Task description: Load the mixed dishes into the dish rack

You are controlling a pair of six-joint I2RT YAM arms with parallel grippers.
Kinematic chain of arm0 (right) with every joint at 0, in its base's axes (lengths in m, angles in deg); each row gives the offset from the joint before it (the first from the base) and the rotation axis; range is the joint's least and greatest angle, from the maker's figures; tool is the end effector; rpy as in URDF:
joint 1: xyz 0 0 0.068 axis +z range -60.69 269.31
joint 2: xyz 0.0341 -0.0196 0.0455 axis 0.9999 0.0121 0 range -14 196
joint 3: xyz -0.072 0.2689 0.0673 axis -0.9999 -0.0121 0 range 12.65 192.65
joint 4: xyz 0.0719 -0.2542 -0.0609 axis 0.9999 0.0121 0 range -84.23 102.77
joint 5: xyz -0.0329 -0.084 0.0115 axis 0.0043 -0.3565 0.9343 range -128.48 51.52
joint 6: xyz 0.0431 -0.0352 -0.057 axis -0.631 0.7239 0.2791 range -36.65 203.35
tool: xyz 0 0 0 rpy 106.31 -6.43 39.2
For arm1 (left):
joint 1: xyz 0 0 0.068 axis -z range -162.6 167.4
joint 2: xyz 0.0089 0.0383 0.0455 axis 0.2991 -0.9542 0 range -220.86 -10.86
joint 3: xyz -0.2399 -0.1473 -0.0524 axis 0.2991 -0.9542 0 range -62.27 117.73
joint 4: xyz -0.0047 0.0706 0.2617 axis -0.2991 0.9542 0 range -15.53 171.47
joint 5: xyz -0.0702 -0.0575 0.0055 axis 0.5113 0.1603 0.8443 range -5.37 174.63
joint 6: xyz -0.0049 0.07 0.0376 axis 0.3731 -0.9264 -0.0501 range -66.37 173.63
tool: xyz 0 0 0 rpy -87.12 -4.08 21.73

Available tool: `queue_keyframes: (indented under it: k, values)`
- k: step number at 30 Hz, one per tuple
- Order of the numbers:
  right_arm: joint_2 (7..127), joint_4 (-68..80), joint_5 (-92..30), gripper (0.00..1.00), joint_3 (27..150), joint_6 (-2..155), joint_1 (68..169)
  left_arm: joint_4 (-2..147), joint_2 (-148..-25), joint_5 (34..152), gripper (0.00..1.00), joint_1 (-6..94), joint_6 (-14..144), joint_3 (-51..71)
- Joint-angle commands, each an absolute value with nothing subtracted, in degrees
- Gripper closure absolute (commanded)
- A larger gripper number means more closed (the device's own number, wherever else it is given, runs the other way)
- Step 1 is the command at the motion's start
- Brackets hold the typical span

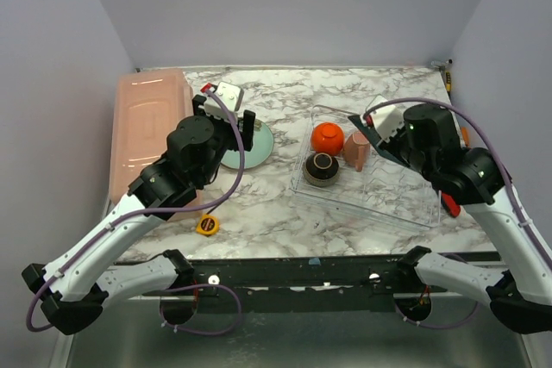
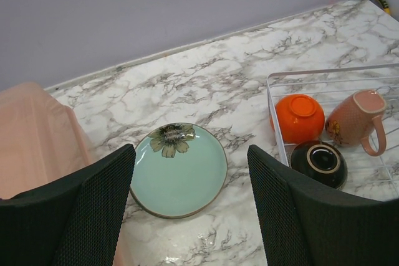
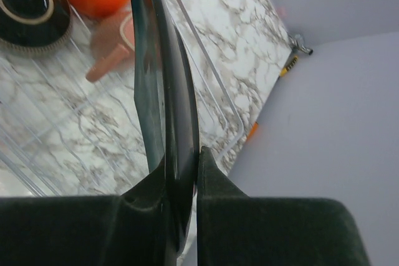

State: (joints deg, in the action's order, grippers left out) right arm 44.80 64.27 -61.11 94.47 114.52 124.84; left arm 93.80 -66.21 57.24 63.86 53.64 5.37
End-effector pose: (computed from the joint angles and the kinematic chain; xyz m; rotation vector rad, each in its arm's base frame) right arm 0.1775 0.0944 0.4267 -0.9970 1.9178 -0.3879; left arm 0.1830 -0.1467 0.4386 0.3231 1.6527 -0.2054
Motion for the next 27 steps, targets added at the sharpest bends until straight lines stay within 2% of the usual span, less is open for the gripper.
queue_keyframes:
  k: [1, 9, 17, 27]
  values:
    - [40.2, 65.2, -69.2, 1.0, 93.3, 121.9, 125.0, 92.1, -64.7, 58.9, 0.27, 63.6, 53.4, 4.4]
    - [39.0, 69.5, -75.9, 1.0, 88.6, 128.2, 125.4, 92.4, -66.0, 59.8, 0.27, 63.6, 54.9, 4.0]
    - [39.8, 74.3, -79.0, 1.0, 81.5, 128.1, 125.5, 92.4, -66.8, 59.7, 0.27, 63.7, 54.9, 3.9]
    - [37.2, 74.7, -75.9, 1.0, 76.9, 130.4, 125.9, 92.1, -67.5, 58.7, 0.27, 63.7, 54.2, 3.6]
